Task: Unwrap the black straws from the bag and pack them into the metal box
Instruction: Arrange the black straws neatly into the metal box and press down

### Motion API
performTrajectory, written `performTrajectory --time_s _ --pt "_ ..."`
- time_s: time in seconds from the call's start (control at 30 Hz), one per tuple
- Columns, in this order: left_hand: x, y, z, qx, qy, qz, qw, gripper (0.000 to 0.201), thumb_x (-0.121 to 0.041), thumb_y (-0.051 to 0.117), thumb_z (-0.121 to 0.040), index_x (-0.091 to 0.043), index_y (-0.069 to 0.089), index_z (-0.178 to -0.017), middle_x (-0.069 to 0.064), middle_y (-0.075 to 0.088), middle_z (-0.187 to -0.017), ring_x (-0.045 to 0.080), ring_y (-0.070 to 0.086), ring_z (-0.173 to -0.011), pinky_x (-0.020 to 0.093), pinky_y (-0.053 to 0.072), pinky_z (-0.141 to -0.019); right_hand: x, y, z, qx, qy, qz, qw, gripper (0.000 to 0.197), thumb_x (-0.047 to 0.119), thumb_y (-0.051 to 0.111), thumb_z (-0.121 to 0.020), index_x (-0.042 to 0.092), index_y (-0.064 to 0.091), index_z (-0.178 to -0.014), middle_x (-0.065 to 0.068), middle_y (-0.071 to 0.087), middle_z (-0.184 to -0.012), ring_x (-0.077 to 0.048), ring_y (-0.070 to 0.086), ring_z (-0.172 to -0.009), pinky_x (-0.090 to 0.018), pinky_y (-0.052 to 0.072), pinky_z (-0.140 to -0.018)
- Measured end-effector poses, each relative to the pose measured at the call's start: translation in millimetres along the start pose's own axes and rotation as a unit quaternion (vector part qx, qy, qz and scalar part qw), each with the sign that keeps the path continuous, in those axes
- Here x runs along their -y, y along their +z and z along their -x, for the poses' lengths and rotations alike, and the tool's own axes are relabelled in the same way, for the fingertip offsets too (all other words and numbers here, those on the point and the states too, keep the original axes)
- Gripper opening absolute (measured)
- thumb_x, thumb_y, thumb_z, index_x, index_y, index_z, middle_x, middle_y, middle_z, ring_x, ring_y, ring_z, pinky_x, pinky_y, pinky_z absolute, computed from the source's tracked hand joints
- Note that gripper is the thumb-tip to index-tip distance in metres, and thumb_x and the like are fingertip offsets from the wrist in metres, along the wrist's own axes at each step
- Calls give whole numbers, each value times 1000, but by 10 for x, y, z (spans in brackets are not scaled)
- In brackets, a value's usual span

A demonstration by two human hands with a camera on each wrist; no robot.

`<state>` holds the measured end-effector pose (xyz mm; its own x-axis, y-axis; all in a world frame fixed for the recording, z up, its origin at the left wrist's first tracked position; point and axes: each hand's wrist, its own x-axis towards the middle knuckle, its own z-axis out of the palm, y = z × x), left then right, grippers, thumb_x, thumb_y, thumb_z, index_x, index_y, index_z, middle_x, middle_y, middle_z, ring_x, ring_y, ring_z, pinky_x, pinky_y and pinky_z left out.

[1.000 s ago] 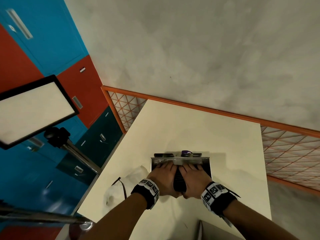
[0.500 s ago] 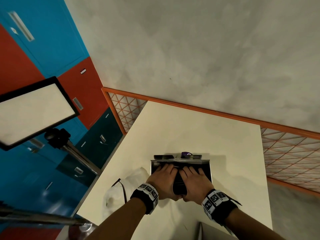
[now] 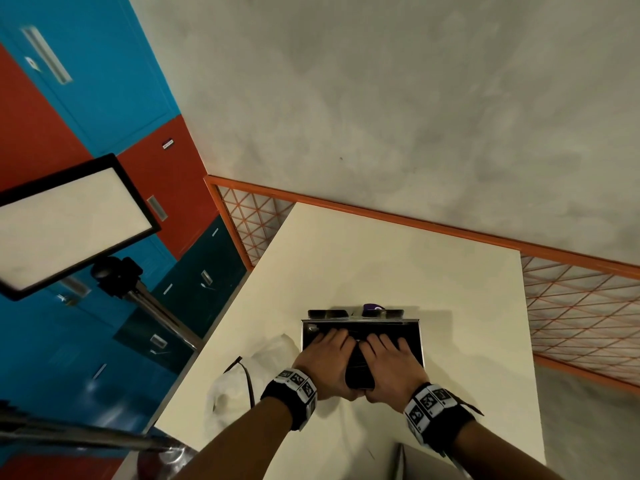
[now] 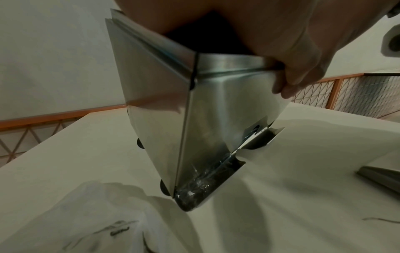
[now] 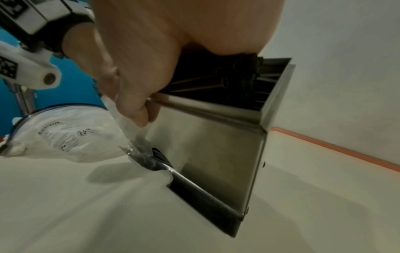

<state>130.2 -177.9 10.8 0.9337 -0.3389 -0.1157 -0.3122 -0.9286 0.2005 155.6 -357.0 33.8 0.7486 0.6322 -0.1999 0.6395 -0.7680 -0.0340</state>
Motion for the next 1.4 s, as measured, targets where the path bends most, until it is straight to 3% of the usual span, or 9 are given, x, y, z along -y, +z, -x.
performTrajectory --time_s 0.3,0.5,0.63,0.77,1.0,1.17,1.3,1.4 --pt "-2 -6 -19 15 -6 3 1000 77 -74 63 -68 -18 50 -121 -1 54 -119 21 52 -108 36 42 -100 -7 -35 -11 20 -7 9 1000 73 55 70 -40 19 60 -103 -1 60 -95 -24 58 -85 -44 48 -72" --pt "2 34 -24 2 -15 7 1000 72 -72 61 -70 -18 51 -116 0 56 -115 22 54 -104 37 47 -95 -26 -59 -71 42 -10 20 999 72 51 65 -62 19 49 -125 -4 57 -116 -26 57 -107 -45 41 -90" --pt "-8 57 -51 -2 -24 3 1000 76 -72 59 -71 -17 51 -122 1 55 -119 23 54 -108 38 46 -96 -62 -86 -119 53 -14 17 998 75 50 64 -70 20 39 -133 -4 51 -127 -26 50 -117 -46 36 -96" --pt "-4 83 -63 12 -42 0 999 82 -73 57 -71 -19 46 -131 0 53 -128 22 51 -117 41 41 -104 -86 -97 -168 63 -10 12 998 78 49 67 -69 20 36 -135 -4 47 -133 -26 47 -121 -47 35 -98" --pt "-50 85 -33 -2 -54 4 999 81 -74 54 -70 -21 44 -131 -2 56 -130 22 50 -121 44 40 -105 -49 -61 -89 37 0 43 998 70 41 63 -72 19 43 -135 -5 40 -138 -29 39 -125 -49 35 -99" --pt "-70 154 18 -9 -51 -11 999 80 -74 52 -69 -21 47 -129 -2 55 -127 21 48 -120 46 39 -105 -35 -60 -69 57 -2 44 997 69 41 63 -73 20 39 -135 -5 41 -137 -27 38 -126 -49 32 -101" --pt "-80 150 18 6 -59 2 998 82 -73 57 -69 -21 46 -131 -3 54 -130 20 48 -122 42 37 -107 -85 -74 -123 92 -5 26 995 77 47 67 -67 24 36 -133 -2 49 -133 -26 41 -124 -49 34 -100" --pt "-92 128 3 20 -68 23 997 83 -69 64 -70 -20 44 -134 -2 54 -134 21 49 -125 42 36 -110 -132 -77 -171 118 1 18 993 88 51 72 -63 26 32 -137 -2 45 -137 -26 43 -124 -50 35 -100"
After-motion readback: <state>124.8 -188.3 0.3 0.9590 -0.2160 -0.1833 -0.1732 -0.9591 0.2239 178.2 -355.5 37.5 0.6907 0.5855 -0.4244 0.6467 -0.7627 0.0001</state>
